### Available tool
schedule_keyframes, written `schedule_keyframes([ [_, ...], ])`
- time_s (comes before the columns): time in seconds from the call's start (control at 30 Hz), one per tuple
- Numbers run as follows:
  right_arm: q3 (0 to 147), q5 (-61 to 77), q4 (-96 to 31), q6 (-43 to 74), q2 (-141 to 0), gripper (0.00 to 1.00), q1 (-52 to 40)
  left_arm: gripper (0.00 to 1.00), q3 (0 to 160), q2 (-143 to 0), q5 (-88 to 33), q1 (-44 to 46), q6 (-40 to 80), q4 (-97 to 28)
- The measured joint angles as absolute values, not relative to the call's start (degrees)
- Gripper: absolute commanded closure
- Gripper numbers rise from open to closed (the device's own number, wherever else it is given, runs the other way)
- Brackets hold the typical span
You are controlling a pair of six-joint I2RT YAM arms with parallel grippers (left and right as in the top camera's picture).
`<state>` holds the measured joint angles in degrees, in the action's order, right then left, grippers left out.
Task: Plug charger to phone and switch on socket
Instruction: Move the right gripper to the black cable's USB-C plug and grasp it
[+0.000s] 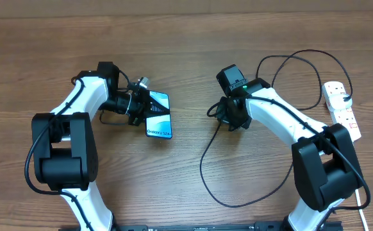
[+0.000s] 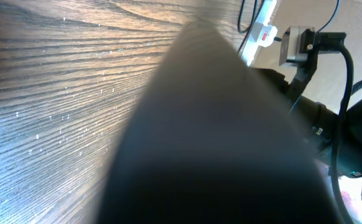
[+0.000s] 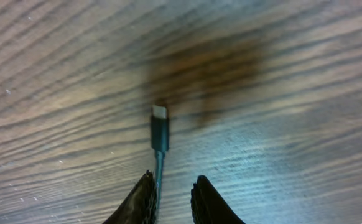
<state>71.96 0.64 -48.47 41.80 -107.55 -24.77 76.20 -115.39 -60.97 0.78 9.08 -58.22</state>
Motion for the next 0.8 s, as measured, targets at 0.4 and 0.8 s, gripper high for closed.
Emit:
schedule_keyframes([
  [0.4, 66.89, 1.48, -40.69, 42.02, -107.55, 0.81, -24.80, 0.96, 76.20, -115.39, -60.80, 0.78, 9.08, -58.24],
  [0.8, 65.19, 1.45, -36.93, 43.48, -107.55, 0.82, -24.80, 0.96, 76.20, -115.39, -60.80, 0.78, 9.08, -58.24],
])
